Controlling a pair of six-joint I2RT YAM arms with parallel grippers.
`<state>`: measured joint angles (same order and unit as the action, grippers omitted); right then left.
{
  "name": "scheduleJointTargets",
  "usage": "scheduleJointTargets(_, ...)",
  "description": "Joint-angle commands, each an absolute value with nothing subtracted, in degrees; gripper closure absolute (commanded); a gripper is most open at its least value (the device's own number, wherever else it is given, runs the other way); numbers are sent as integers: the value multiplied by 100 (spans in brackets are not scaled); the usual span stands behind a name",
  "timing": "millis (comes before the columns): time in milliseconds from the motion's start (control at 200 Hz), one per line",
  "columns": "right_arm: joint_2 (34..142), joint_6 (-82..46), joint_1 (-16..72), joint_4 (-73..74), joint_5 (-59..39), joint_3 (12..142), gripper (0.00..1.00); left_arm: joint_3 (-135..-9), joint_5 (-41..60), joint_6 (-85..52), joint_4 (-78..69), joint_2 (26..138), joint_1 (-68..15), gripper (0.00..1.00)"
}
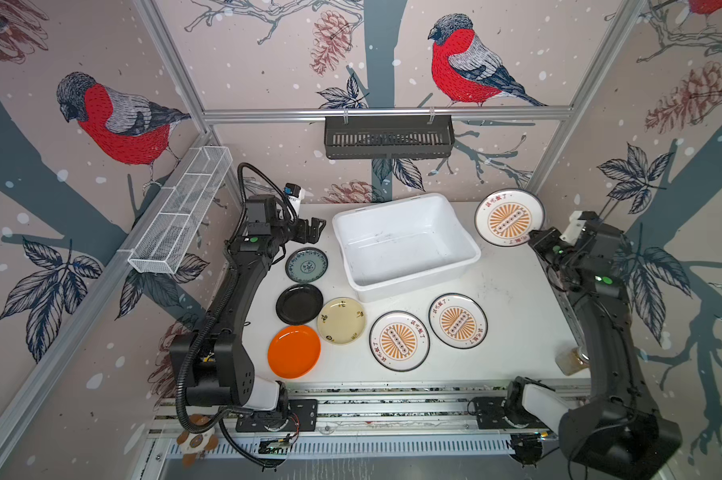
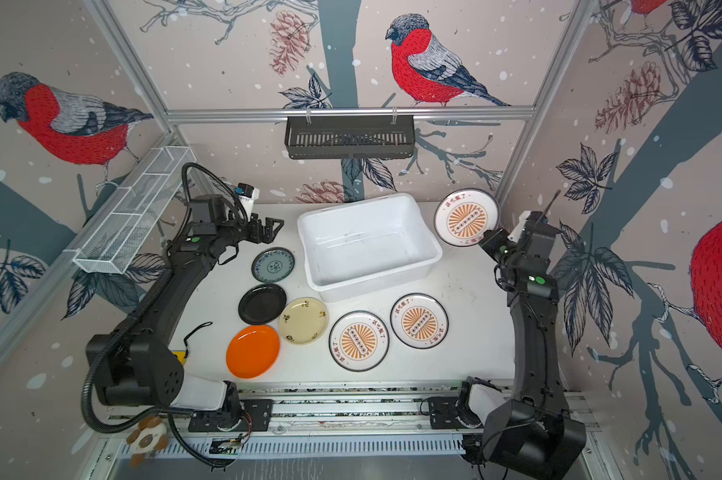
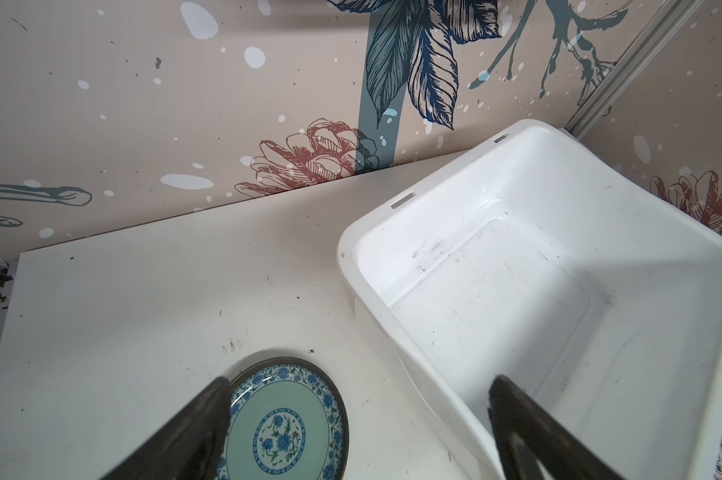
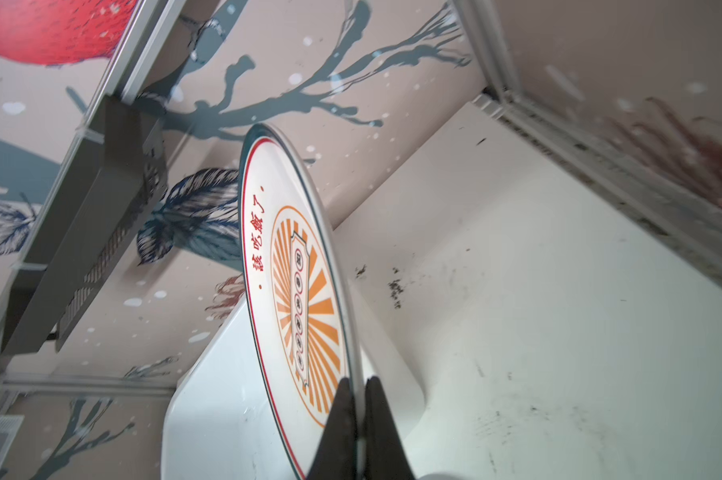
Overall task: Place the plates into the plastic bin on the countertop
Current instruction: 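Carry the plate over the white bin and lower it inside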
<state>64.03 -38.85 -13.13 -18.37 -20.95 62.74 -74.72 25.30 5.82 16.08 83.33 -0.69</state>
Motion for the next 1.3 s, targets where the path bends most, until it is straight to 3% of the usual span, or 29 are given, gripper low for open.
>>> scheduleJointTargets(0,6687,-3955,-582,-1685,-1662,6572,100,-7610,2610,572,1733,8374,-71,5)
scheduleJointTargets(265,7688,-3939,1178,-1355,-1515,6994,99,-7913,2654,545,1943,8479,-71,5)
scheduleJointTargets(475,8561,-3826,1919,-1089,-1850,7206,99,-8127,2674,530,2065,8595,-76,5)
scheduleJointTargets(916,10497,-3433,2234,-1122,-3078,8071,99,-8253,2648,537,2203,8684,-79,5)
scheduleJointTargets(1296,11705,-3125,2247,-1536,-3546,8878,99,-8303,2667,562,2224,8737,-73,5)
